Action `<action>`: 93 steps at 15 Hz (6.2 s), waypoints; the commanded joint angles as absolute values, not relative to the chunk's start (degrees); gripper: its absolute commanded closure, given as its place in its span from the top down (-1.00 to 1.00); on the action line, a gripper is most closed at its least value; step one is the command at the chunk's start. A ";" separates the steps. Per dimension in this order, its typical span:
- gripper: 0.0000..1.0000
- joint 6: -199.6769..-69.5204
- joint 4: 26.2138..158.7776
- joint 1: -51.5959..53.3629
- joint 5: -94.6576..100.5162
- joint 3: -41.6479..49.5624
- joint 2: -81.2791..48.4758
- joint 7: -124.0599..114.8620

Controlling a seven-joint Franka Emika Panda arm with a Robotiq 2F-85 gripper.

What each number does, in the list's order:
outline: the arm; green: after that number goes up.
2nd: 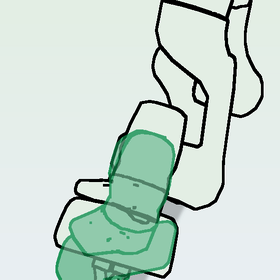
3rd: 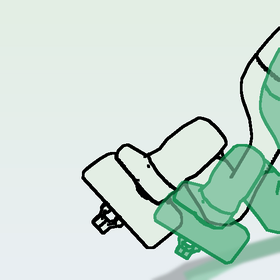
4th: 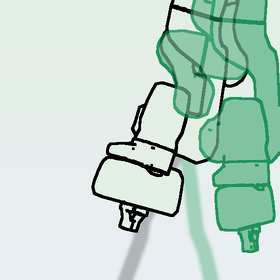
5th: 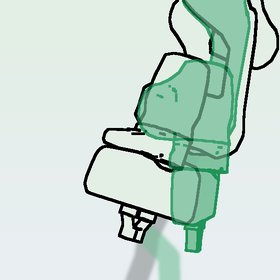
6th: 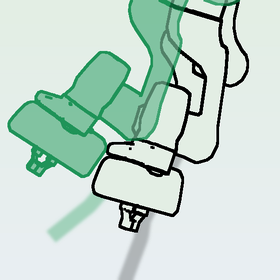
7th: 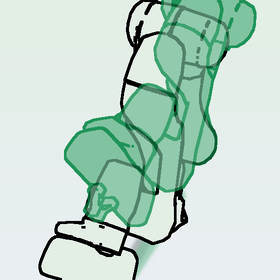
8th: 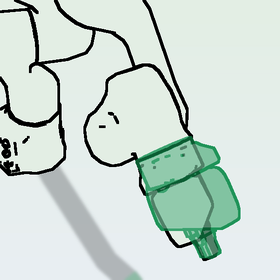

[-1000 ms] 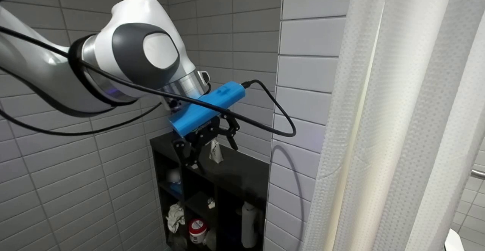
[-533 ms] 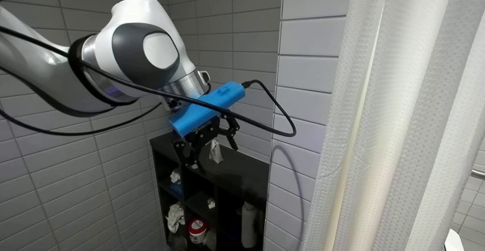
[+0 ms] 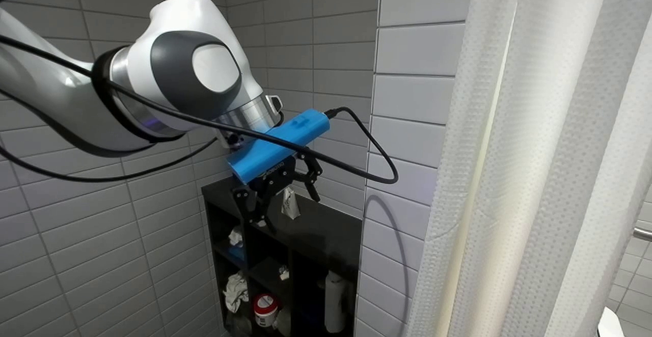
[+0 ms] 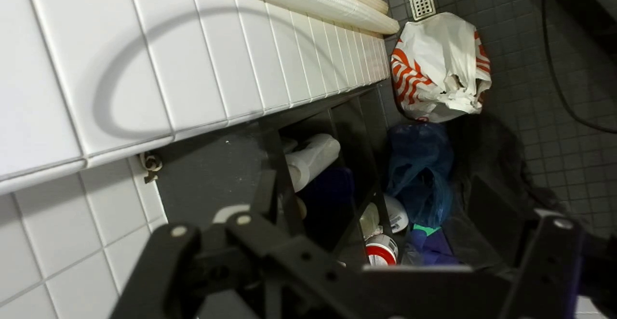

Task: Pick up the dove box

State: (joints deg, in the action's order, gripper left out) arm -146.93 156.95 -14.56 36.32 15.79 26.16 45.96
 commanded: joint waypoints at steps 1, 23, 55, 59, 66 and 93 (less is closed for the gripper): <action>1.00 -146.68 156.88 -14.51 36.13 15.75 26.28 46.11; 1.00 -146.52 146.27 -13.38 37.63 16.01 22.11 54.60; 1.00 -160.15 124.76 4.26 -2.47 14.15 -9.61 113.30; 1.00 -159.56 122.32 3.71 -4.64 12.70 -13.84 115.15; 1.00 -158.26 117.98 -5.97 0.05 2.88 -19.75 111.11; 1.00 -159.67 106.61 -15.45 -7.51 -9.84 -28.51 88.64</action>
State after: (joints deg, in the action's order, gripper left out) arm -161.45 109.17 -13.05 -4.86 -7.26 -26.71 89.07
